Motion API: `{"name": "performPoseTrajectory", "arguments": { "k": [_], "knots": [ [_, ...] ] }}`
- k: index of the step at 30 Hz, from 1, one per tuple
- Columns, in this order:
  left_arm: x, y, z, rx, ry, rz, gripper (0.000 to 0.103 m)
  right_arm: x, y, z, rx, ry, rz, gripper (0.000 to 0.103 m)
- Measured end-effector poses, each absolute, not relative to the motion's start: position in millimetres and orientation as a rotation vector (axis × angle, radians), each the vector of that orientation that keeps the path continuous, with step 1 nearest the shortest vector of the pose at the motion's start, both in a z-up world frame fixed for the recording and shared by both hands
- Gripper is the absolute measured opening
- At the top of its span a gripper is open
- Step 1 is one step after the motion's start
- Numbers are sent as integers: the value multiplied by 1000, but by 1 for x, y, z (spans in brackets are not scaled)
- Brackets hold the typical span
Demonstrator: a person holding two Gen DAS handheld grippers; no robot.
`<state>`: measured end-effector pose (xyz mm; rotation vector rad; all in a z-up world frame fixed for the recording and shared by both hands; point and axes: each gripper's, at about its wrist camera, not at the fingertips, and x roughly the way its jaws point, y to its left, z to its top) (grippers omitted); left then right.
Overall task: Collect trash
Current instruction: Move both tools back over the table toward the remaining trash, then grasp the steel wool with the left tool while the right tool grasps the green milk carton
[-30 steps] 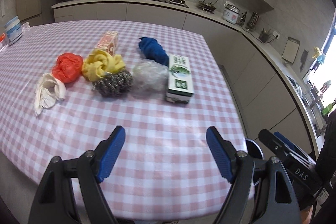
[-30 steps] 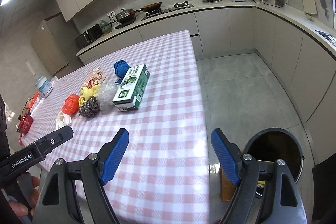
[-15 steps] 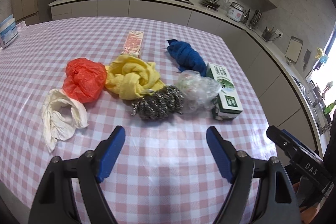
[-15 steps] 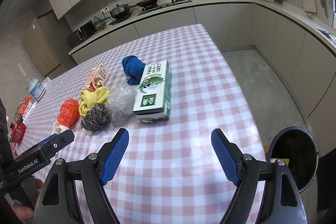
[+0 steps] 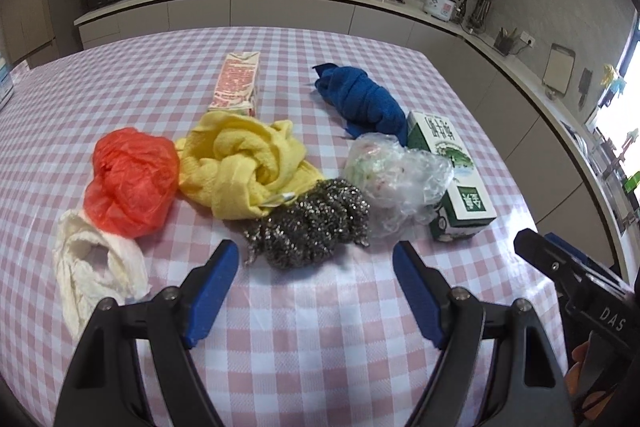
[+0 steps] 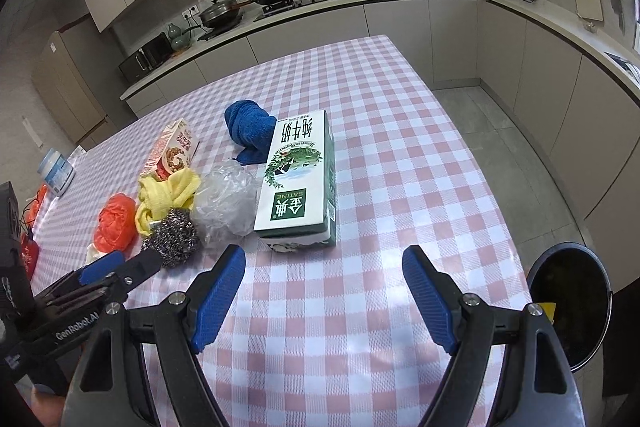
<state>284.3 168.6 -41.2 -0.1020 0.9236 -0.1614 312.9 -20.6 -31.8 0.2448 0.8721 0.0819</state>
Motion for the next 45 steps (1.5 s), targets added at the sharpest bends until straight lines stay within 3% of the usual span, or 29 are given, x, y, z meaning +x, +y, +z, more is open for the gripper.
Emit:
{"name": "performPoseTrajectory", "arguments": {
  "k": [18,28,32,45],
  "knots": [
    [312,167,-66,-68,940,-163,77,372,-5,-56,252,920,92,82],
    [316,173,-67,-113,925,-186,53,391,6,-74,239,957,91,82],
    [310,175,-63,-136,926,-196,50,392,9,-72,227,945,105,62],
    [282,181,-65,-138,955,-162,55,366,-6,-68,208,930,107,58]
  ]
}}
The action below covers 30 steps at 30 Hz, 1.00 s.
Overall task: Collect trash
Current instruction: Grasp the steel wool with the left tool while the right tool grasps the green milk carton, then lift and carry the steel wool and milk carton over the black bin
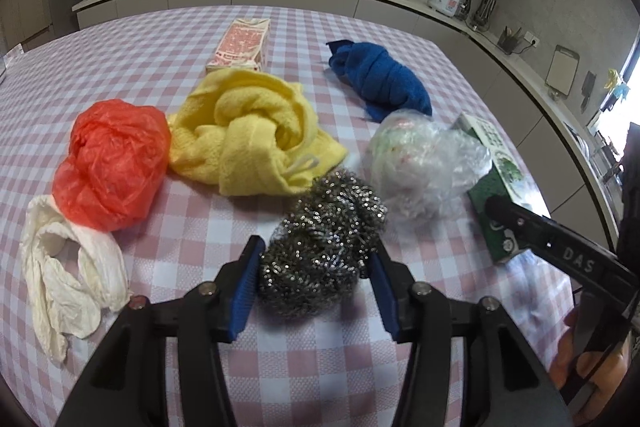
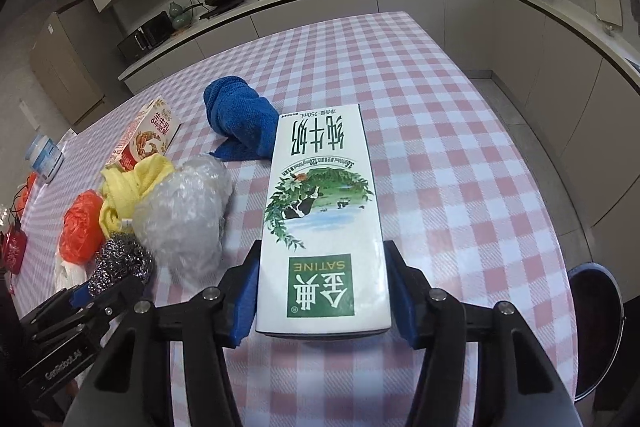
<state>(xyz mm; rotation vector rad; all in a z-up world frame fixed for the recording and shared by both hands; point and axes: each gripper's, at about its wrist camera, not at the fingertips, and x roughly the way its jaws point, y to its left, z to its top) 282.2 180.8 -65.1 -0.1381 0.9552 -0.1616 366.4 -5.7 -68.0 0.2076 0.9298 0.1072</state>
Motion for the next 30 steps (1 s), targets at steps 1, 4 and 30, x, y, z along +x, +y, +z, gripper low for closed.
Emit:
{"name": "performPoseTrajectory", "arguments": {
  "k": [1,4,30],
  "knots": [
    [283,179,-65,-136,956,-159,57,363,-7,-68,208,931,108,58],
    [285,176,-65,-133,953,-146,63,362,-8,-68,204,933,117,59],
    [262,154,-49,-149,901,-155,46,333,-19,-55,213,890,167,56]
  ]
}}
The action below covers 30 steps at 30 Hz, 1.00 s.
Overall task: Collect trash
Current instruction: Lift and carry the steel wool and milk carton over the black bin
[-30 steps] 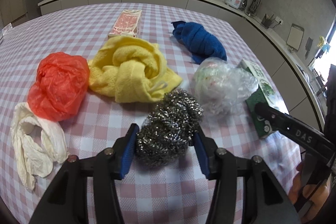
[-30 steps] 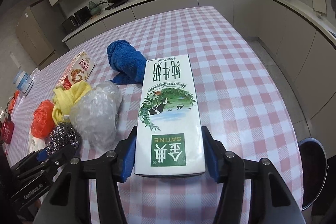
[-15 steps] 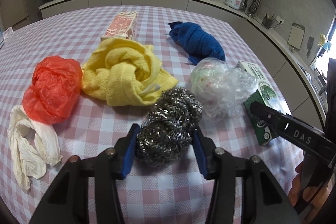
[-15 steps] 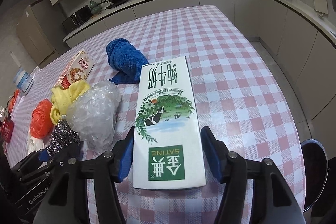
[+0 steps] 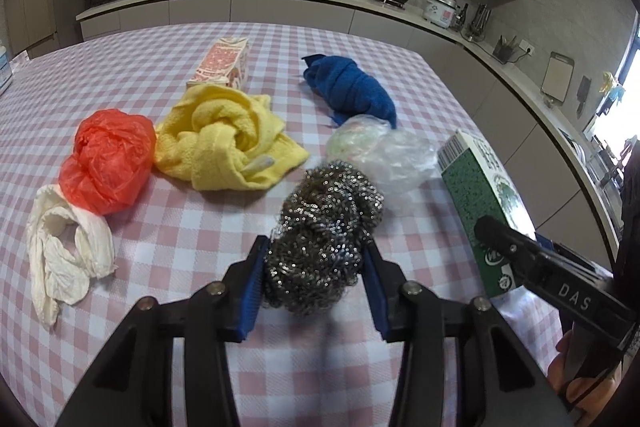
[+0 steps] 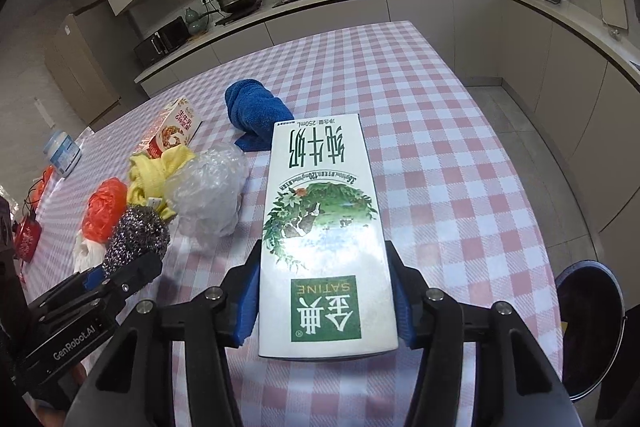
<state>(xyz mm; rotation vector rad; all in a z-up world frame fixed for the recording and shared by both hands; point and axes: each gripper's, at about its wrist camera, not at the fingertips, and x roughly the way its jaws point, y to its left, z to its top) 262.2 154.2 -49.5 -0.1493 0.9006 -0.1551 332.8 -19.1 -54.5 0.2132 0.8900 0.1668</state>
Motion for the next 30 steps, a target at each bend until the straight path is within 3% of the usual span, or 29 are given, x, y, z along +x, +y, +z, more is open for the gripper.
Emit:
{"name": "performPoseTrajectory", "arguments": {
  "k": [30],
  "knots": [
    [204,-15,-27,-49,875,-367,46,211,-174,-21,296,819,5,56]
  ]
}}
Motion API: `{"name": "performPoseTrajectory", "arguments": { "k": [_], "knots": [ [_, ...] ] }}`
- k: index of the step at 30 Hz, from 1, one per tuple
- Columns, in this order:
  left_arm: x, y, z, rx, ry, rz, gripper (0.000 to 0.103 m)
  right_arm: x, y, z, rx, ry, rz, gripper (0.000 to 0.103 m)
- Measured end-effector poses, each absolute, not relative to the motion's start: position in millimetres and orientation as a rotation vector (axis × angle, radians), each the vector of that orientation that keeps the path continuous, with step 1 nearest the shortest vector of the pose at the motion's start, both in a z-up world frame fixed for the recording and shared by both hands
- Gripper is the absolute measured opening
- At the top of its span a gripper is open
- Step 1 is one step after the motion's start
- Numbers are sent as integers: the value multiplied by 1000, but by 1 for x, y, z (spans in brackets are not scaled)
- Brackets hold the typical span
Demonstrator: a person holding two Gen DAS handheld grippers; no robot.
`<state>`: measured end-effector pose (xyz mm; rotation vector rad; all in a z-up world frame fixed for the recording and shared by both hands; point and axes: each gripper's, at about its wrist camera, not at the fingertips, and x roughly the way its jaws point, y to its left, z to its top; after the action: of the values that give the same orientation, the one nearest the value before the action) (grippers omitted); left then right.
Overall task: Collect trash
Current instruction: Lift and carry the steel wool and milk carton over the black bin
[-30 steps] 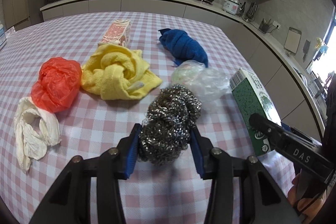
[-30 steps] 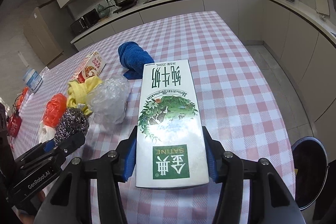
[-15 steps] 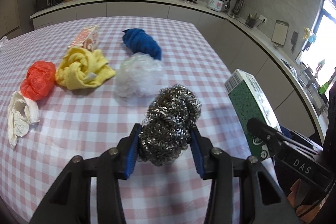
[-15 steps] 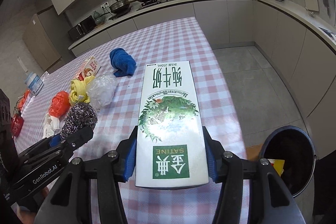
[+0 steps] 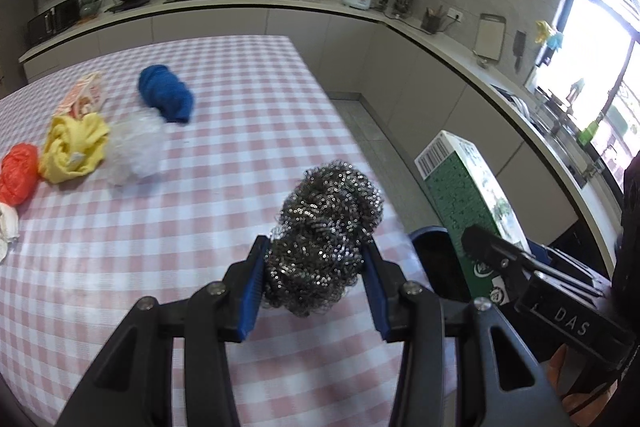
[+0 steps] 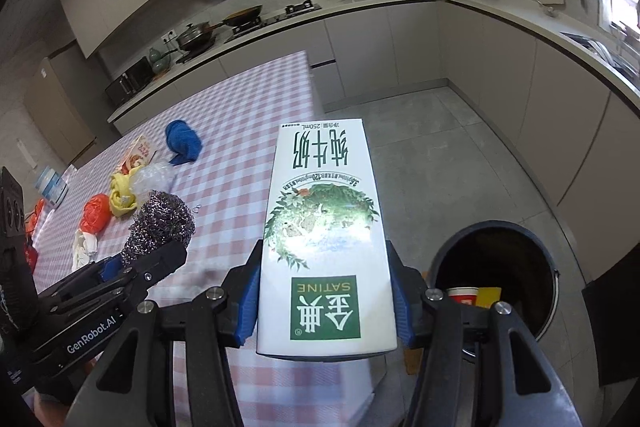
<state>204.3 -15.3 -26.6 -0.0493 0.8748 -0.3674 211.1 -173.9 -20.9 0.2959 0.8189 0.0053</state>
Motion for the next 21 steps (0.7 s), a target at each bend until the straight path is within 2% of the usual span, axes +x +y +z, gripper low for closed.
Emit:
{"name": "performPoseTrajectory", "arguments": {
  "k": [21],
  "knots": [
    [183,-187,-39,67,927,-664,46,128,-348,-38,430,820,-286,55]
  ]
}}
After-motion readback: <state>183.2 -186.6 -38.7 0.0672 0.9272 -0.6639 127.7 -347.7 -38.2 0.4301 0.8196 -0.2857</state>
